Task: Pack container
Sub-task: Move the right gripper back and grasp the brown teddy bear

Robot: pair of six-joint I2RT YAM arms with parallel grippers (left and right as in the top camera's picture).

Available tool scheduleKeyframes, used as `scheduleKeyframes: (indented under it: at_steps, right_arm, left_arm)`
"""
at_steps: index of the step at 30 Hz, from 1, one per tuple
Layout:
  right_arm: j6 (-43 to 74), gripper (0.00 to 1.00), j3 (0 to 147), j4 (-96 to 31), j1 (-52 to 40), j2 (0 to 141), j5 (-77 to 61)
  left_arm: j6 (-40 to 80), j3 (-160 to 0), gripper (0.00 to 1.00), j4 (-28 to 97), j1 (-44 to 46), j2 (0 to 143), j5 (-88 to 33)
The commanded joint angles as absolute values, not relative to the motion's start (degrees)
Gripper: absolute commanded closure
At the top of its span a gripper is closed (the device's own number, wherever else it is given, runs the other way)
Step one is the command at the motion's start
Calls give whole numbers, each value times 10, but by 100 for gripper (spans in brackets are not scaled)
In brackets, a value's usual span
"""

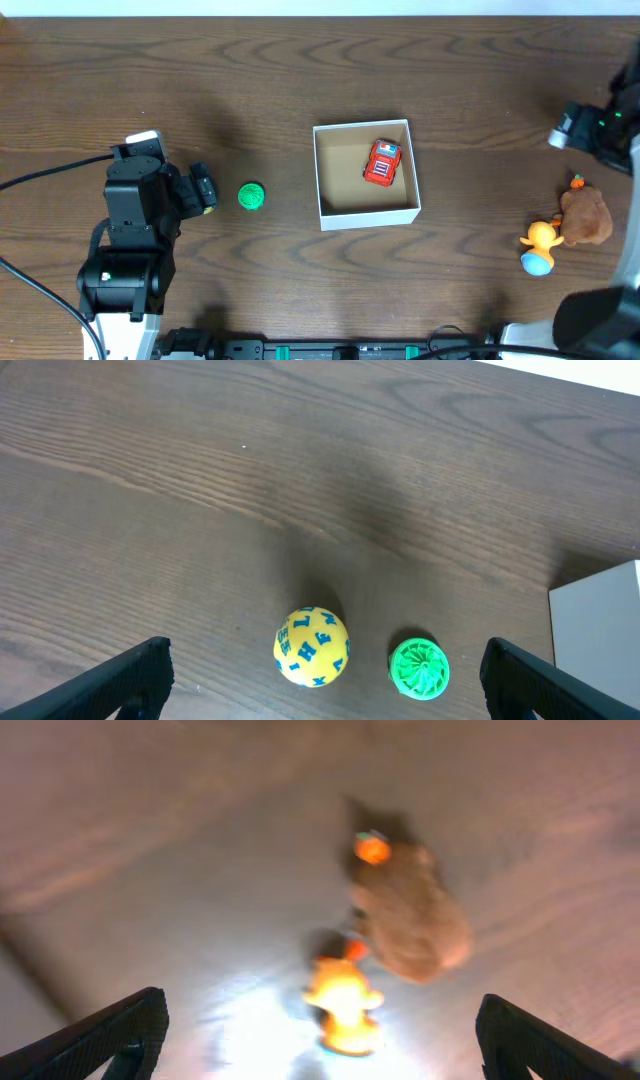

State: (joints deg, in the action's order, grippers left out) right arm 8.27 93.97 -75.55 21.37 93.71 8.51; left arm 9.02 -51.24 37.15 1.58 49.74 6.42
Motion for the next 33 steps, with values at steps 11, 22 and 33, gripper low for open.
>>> scheduleKeyframes:
  at_steps: [11, 22, 33]
  right_arm:
    - [10, 1, 780, -662, 353, 998, 88]
    - [12, 20, 681, -524, 358, 998, 85]
    - [29, 99, 690, -529, 345, 991, 16]
  left_arm:
    - [93, -526, 2, 373, 13, 497, 67]
    - [93, -526, 2, 373, 13, 497, 67]
    - [93, -526, 2, 373, 13, 497, 67]
